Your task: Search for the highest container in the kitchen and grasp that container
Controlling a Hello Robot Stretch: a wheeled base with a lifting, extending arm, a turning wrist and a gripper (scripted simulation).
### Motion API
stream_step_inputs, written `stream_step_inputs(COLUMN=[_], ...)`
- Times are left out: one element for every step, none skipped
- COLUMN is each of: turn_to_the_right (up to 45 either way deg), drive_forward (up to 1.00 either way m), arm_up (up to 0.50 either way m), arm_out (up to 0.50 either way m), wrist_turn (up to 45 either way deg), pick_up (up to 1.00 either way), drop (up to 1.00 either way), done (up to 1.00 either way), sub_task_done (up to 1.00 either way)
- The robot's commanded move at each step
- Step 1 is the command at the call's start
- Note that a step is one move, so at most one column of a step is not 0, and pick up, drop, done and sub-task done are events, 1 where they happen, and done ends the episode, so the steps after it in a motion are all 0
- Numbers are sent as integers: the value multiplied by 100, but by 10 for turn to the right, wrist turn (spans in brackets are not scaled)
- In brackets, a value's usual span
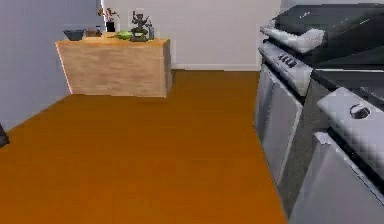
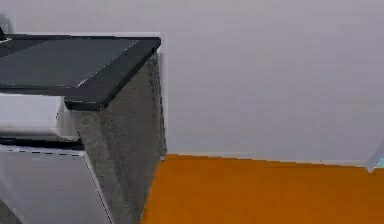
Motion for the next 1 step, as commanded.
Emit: stream_step_inputs(turn_to_the_right=[0], drive_forward=[100], arm_up=[0], arm_out=[0], wrist_turn=[0], pick_up=[0], drop=[0], done=[0], sub_task_done=[0])
